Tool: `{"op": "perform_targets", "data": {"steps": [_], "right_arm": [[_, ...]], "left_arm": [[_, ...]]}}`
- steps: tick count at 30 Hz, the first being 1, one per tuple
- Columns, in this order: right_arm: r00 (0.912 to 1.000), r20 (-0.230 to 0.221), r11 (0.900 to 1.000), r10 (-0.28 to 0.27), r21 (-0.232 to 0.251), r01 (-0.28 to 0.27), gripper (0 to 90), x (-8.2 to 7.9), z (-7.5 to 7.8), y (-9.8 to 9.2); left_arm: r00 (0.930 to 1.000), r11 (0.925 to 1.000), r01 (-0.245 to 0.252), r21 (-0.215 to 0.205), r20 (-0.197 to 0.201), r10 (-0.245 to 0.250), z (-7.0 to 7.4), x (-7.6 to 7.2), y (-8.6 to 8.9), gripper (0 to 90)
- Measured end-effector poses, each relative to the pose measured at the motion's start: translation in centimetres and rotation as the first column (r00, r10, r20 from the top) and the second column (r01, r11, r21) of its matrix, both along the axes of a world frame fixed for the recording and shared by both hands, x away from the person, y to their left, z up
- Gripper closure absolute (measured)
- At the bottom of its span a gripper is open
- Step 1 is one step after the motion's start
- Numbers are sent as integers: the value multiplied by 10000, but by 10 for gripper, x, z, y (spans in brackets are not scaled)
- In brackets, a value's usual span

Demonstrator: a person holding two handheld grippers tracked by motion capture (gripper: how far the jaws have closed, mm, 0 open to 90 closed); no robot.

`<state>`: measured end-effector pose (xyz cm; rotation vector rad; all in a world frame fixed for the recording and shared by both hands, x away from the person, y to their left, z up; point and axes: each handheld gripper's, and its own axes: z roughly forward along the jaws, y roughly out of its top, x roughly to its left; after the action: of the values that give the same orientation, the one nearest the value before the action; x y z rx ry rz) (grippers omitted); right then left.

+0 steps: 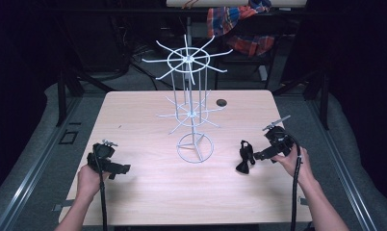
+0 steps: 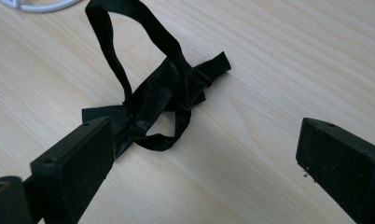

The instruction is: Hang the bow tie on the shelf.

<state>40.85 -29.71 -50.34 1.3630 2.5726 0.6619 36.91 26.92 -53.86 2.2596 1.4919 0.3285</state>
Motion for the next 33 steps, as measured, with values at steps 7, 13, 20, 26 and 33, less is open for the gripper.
{"op": "perform_targets", "data": {"steps": [7,13,20,26,33], "right_arm": [[10000,19,10000,-15,46,15,206,6,-1,4],[9997,261,9996,-32,291,25,506,10,1,9],[9987,427,9994,287,-182,-279,648,13,0,25],[9978,472,9965,469,-713,-435,779,15,0,32],[9954,822,9967,486,-688,-430,892,12,2,34]], "left_arm": [[10000,10000,-26,49,-57,26,-1,0,2,0],[10000,9999,46,93,-59,-45,0,0,0,0],[10000,10000,-52,48,-54,52,-1,0,2,0],[10000,10000,-35,47,-61,35,-1,0,2,0],[10000,10000,-34,33,-63,34,-1,0,1,0]]}}
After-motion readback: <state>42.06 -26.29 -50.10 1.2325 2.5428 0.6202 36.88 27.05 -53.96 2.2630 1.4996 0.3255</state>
